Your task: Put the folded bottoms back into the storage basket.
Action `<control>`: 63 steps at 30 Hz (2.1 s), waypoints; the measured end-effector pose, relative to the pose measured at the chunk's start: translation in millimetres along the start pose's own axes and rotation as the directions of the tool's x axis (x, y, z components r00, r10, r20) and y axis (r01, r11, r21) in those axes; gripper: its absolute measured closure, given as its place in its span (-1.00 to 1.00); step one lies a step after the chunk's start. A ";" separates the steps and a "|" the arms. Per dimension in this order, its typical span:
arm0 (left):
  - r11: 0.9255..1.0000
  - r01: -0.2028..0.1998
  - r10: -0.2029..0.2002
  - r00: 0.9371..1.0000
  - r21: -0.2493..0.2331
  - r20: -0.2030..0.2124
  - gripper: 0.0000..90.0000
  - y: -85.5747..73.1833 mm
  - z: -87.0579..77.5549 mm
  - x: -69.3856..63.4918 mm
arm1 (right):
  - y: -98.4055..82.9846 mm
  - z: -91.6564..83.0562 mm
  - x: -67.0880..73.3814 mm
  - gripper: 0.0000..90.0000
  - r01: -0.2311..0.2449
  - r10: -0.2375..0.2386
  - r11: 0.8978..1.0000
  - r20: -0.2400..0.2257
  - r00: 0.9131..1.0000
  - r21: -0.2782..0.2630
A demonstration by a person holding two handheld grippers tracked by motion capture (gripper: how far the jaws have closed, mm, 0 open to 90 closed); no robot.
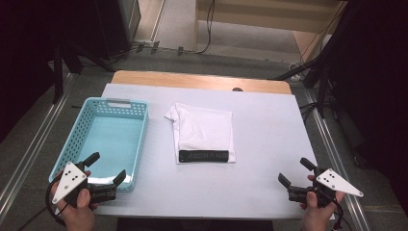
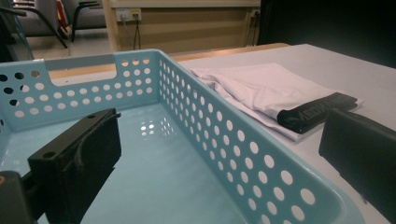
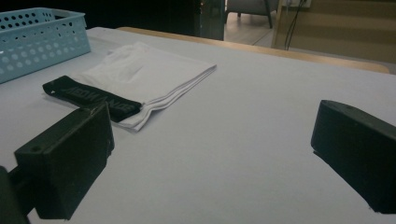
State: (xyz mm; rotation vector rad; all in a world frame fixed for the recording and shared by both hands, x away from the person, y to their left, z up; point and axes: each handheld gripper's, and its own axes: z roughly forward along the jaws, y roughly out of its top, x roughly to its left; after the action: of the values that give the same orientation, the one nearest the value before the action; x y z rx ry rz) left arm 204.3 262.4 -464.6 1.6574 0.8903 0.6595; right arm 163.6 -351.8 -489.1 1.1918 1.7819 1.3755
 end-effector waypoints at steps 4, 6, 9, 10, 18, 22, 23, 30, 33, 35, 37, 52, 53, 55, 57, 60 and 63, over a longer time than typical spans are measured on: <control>1.000 0.000 0.000 1.000 0.001 0.003 -1.00 0.2 -0.3 0.3 | 0.9 0.0 1.2 -1.00 0.010 -0.010 1.000 -0.001 1.000 0.000; 1.000 -0.021 0.021 1.000 0.013 -0.008 -1.00 2.4 -0.9 -1.6 | 1.4 0.1 1.9 -1.00 0.014 -0.014 1.000 -0.007 1.000 -0.005; 0.998 -0.056 0.056 0.998 0.016 -0.014 -1.00 6.0 -2.1 -5.8 | 1.9 -0.1 2.5 -1.00 0.015 -0.015 1.000 -0.004 1.000 -0.013; 0.998 -0.063 0.063 0.998 0.011 -0.010 -1.00 7.8 -2.4 -7.7 | 2.2 -0.5 2.6 -1.00 0.018 -0.018 1.000 -0.001 1.000 -0.019; 0.997 -0.071 0.070 0.996 0.013 0.059 -1.00 30.8 3.5 -26.1 | 3.3 -1.0 2.5 -1.00 0.019 -0.020 0.999 -0.021 1.000 -0.030; 0.996 -0.086 0.084 0.993 0.023 0.086 -1.00 44.2 10.4 -37.3 | 2.3 -0.5 1.7 -1.00 0.004 -0.005 0.999 -0.048 0.999 -0.034; 0.996 -0.085 0.082 0.992 0.026 0.096 -1.00 47.0 13.1 -40.2 | 2.3 -0.2 1.5 -1.00 0.007 -0.008 0.999 -0.052 0.999 -0.038; 0.996 -0.075 0.067 0.985 0.042 0.157 -1.00 60.7 38.7 -59.4 | 4.2 -0.7 5.6 -1.00 0.024 -0.024 1.000 -0.060 0.998 -0.001; 0.996 -0.069 0.059 0.982 0.051 0.179 -1.00 65.7 51.0 -67.8 | 4.9 -1.5 7.0 -1.00 0.025 -0.025 1.000 -0.063 0.998 0.004; 0.995 -0.076 0.063 0.979 0.060 0.193 -1.00 69.4 60.2 -74.3 | 4.9 -2.0 6.9 -1.00 0.017 -0.016 1.000 -0.067 0.998 0.008; 0.995 -0.081 0.067 0.978 0.063 0.199 -1.00 71.3 64.7 -77.4 | 5.0 -2.5 6.5 -1.00 0.014 -0.014 1.000 -0.068 0.998 0.007; 0.990 -0.073 0.039 0.964 0.121 0.263 -1.00 83.7 125.9 -109.5 | 5.3 -5.1 2.4 -1.00 0.004 -0.003 1.000 -0.073 0.997 0.009; 0.988 -0.062 0.020 0.961 0.143 0.274 -1.00 83.8 133.6 -112.7 | 5.3 -5.1 2.3 -1.00 0.003 -0.003 1.000 -0.074 0.997 0.010; 0.984 -0.067 0.018 0.959 0.167 0.283 -1.00 82.7 143.7 -117.3 | 5.3 -5.1 2.0 -1.00 0.005 -0.005 1.000 -0.076 0.997 0.007; 0.980 -0.074 0.019 0.960 0.187 0.279 -1.00 79.9 153.1 -120.4 | 5.3 -5.1 2.3 -1.00 0.002 -0.001 1.000 -0.078 0.997 0.011; 0.973 -0.080 0.019 0.963 0.218 0.270 -1.00 73.2 166.7 -122.0 | 4.8 -4.3 2.0 -1.00 0.004 -0.003 1.000 -0.079 0.997 0.015; 0.966 -0.081 0.015 0.965 0.244 0.262 -1.00 68.0 175.4 -120.6 | 4.6 -4.1 2.1 -1.00 0.005 -0.003 1.000 -0.079 0.997 0.015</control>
State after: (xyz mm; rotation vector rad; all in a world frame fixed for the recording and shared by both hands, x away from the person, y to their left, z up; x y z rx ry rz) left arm 290.8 57.7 -441.4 1.9477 0.7699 0.3596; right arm 160.6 -351.4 -483.4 1.1555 1.8510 1.4275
